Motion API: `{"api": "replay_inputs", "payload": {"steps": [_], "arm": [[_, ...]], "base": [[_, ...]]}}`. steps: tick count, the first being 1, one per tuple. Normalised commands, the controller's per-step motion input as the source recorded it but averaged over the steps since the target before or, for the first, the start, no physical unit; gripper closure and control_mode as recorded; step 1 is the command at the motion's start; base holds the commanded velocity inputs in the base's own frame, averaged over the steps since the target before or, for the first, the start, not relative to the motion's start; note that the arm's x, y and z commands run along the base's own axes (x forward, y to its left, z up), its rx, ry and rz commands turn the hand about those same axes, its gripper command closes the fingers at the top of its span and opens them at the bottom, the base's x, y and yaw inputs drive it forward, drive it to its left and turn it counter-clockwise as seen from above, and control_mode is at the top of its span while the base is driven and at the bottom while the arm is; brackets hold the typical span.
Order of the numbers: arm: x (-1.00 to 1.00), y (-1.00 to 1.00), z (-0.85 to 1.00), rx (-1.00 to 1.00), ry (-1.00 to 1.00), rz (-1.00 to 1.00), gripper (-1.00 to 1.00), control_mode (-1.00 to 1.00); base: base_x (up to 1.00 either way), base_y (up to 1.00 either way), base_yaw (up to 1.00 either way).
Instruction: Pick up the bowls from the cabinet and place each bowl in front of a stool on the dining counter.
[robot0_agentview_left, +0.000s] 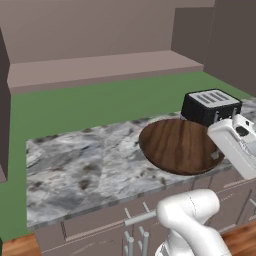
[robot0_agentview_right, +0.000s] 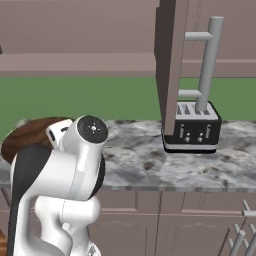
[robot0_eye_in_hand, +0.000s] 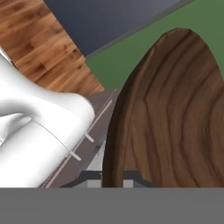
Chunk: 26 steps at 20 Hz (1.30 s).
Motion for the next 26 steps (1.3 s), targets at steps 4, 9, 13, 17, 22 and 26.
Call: {"api": "replay_inputs", "payload": {"steps": [4, 9, 13, 17, 22, 26], "arm": [[0.0, -0.14, -0.31, 0.0, 0.0, -0.02, 1.0, -1.0], [0.0, 0.0, -0.01, 0.0, 0.0, 0.0, 1.0, -1.0], [0.0, 0.0, 0.0, 0.0, 0.0, 0.0, 1.0, -1.0], [0.0, 0.0, 0.0, 0.0, -0.01, 0.0, 1.0, -1.0], [0.0, 0.0, 0.0, 0.0, -0.01, -0.01, 1.0, 1.0], [0.0, 0.0, 0.0, 0.0, 0.0, 0.0, 1.0, 1.0]], "base": [[0.0, 0.0, 0.0], [0.0, 0.0, 0.0], [0.0, 0.0, 0.0], [0.0, 0.0, 0.0], [-0.13, -0.12, -0.14], [-0.44, -0.31, -0.32]]}}
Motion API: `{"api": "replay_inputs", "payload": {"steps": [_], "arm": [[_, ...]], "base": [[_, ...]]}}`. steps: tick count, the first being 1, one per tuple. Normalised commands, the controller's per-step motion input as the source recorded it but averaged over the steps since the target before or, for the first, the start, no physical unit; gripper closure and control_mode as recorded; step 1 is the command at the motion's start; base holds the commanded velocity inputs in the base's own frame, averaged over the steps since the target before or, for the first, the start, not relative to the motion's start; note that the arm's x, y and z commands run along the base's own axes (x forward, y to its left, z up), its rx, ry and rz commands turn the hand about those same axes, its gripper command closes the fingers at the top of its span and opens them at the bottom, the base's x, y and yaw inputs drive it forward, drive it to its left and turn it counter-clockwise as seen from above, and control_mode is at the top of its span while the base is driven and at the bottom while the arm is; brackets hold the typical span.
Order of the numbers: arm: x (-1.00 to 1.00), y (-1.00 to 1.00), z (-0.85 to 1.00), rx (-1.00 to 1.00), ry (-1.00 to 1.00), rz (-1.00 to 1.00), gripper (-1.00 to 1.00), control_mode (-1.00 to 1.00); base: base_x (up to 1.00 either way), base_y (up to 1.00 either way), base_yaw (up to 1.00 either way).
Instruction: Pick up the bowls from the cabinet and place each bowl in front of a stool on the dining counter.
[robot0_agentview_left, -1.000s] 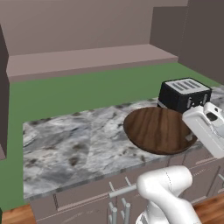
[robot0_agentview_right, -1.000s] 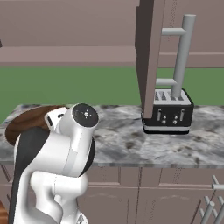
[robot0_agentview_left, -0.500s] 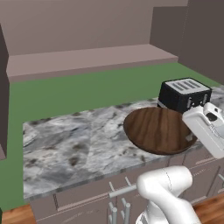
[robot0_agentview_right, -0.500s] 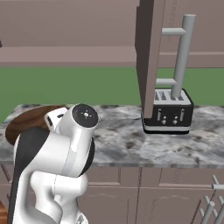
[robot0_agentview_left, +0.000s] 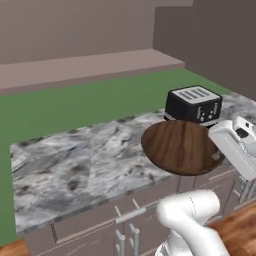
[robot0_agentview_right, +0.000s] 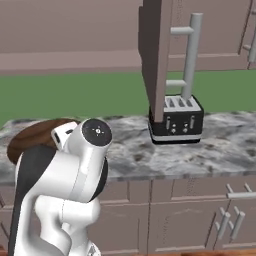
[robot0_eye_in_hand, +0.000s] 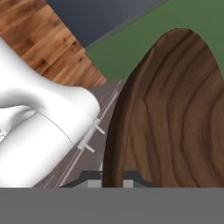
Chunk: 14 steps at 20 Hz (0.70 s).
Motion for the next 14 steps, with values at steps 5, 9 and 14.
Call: {"api": "replay_inputs", "payload": {"steps": [5, 9, 14], "arm": [[0.0, 0.0, 0.0, 0.0, 0.0, 0.0, 1.0, 1.0], [0.0, 0.0, 0.0, 0.0, 0.0, 0.0, 1.0, 1.0], [0.0, 0.0, 0.0, 0.0, 0.0, 0.0, 1.0, 1.0]], "base": [[-0.59, -0.67, -0.49], [-0.32, -0.78, -0.63], [0.0, -0.98, -0.72]]}}
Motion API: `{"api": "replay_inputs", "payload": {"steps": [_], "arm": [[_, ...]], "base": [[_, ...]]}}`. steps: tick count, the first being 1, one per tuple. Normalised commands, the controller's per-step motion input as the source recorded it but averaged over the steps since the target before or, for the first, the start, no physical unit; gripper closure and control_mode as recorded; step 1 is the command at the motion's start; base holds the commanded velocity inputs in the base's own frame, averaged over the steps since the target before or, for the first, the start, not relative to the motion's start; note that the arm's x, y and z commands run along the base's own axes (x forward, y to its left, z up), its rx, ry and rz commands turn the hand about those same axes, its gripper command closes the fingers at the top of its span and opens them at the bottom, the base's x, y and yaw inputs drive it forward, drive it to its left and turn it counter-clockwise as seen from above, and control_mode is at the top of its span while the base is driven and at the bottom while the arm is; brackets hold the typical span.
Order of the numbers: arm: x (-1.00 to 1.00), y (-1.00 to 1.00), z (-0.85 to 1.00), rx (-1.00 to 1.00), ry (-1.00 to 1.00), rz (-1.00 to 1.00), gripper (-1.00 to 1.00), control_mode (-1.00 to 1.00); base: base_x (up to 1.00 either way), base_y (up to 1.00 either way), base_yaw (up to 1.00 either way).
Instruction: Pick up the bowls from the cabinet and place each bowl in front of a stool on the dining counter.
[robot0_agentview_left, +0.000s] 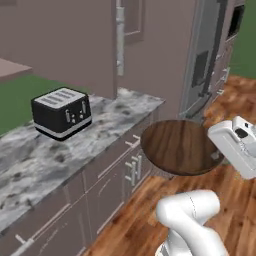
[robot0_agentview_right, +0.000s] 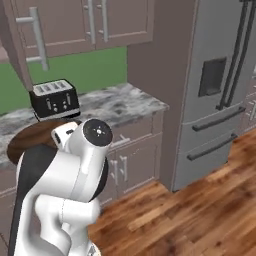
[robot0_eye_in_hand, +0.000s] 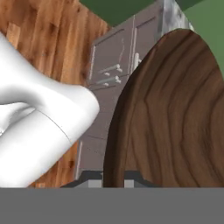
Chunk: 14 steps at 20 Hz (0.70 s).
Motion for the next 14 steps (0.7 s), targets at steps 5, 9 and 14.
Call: {"api": "replay_inputs", "payload": {"steps": [5, 9, 14], "arm": [[0.0, 0.0, 0.0, 0.0, 0.0, 0.0, 1.0, 1.0], [0.0, 0.0, 0.0, 0.0, 0.0, 0.0, 1.0, 1.0], [0.0, 0.0, 0.0, 0.0, 0.0, 0.0, 1.0, 1.0]], "base": [[0.15, -0.89, -0.82], [0.29, -0.71, -0.82], [0.59, -0.47, -0.74]]}}
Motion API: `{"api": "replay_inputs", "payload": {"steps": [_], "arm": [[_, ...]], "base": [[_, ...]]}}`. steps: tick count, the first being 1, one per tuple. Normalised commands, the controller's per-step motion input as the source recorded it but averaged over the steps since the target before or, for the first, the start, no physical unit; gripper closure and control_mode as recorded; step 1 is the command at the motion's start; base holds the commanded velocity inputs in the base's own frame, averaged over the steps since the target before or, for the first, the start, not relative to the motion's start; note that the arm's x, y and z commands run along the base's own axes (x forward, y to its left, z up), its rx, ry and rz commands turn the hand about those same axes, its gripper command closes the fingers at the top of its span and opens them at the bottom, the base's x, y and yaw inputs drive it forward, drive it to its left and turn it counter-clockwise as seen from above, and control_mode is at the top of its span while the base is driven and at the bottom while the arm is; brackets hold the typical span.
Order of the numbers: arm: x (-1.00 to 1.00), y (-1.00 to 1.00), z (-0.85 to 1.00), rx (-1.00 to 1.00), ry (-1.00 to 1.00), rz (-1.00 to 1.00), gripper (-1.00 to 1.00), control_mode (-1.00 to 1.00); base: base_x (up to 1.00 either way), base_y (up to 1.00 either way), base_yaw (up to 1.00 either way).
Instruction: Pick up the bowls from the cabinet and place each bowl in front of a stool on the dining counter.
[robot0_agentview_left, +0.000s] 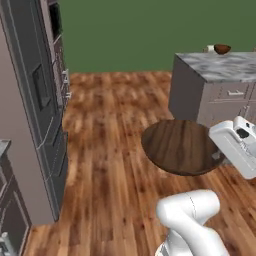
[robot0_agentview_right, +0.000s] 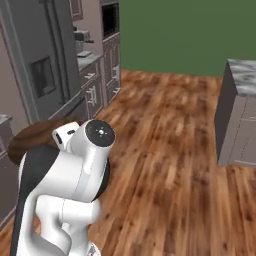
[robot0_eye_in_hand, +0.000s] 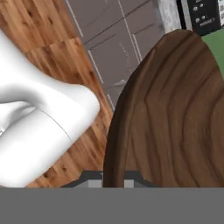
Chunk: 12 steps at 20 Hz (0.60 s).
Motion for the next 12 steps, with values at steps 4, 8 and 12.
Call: {"api": "replay_inputs", "payload": {"steps": [4, 8, 12], "arm": [[0.0, 0.0, 0.0, 0.0, 0.0, 0.0, 1.0, 1.0], [0.0, 0.0, 0.0, 0.0, 0.0, 0.0, 1.0, 1.0], [0.0, 0.0, 0.0, 0.0, 0.0, 0.0, 1.0, 1.0]], "base": [[0.65, -0.04, -0.58], [0.89, 0.0, -0.4], [1.0, 0.02, -0.27]]}}
